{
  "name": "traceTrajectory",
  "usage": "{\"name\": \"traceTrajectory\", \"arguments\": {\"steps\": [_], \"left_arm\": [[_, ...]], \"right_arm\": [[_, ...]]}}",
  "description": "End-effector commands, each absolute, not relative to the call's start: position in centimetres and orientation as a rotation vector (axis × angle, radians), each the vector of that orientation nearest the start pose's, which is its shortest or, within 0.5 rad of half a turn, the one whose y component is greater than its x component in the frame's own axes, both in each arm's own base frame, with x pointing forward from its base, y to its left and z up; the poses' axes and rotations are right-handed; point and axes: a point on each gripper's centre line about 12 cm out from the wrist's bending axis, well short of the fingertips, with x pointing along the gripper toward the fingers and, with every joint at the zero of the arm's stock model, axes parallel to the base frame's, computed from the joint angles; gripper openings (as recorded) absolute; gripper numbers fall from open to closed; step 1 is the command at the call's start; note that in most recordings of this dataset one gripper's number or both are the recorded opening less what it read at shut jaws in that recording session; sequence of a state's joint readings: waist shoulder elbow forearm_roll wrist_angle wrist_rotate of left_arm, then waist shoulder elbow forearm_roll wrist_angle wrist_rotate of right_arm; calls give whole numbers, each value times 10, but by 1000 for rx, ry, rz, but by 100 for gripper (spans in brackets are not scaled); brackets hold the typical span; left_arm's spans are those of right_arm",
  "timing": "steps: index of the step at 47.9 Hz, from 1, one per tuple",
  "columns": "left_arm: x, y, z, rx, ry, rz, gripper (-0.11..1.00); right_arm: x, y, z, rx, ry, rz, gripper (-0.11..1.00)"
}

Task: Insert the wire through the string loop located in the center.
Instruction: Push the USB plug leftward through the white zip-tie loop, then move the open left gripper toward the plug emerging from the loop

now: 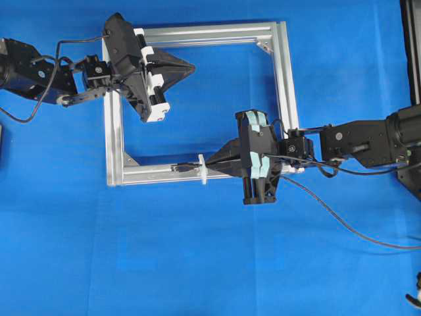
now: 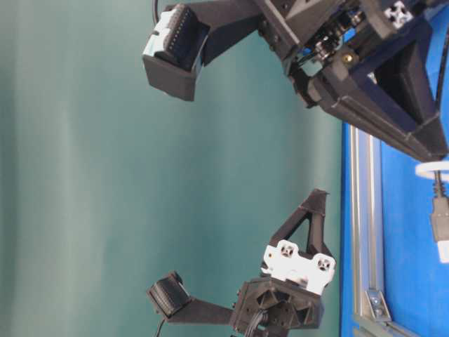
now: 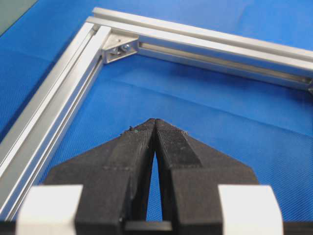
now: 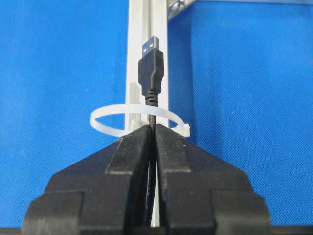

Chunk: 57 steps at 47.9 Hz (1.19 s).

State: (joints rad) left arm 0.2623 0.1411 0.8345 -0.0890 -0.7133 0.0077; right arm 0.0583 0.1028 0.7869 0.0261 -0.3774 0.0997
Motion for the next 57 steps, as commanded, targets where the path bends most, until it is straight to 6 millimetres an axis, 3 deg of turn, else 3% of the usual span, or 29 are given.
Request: {"name": "traceTrajectory", "arguments": {"steps": [1, 9, 17, 45, 57], "left_arm": [[371, 105, 151, -82, 212, 319, 0], [370, 98, 151, -94, 213, 304, 0], [367, 77, 152, -119, 214, 257, 0], [361, -42, 148, -132, 253, -57, 0], [362, -47, 149, -131, 250, -71, 0]], "right_arm": [[386, 22, 138, 106, 479, 20, -2], [386, 22, 138, 106, 479, 19, -2], [386, 23, 137, 104, 481, 21, -2], [386, 23, 138, 100, 479, 23, -2], [386, 23, 138, 99, 479, 23, -2]]}}
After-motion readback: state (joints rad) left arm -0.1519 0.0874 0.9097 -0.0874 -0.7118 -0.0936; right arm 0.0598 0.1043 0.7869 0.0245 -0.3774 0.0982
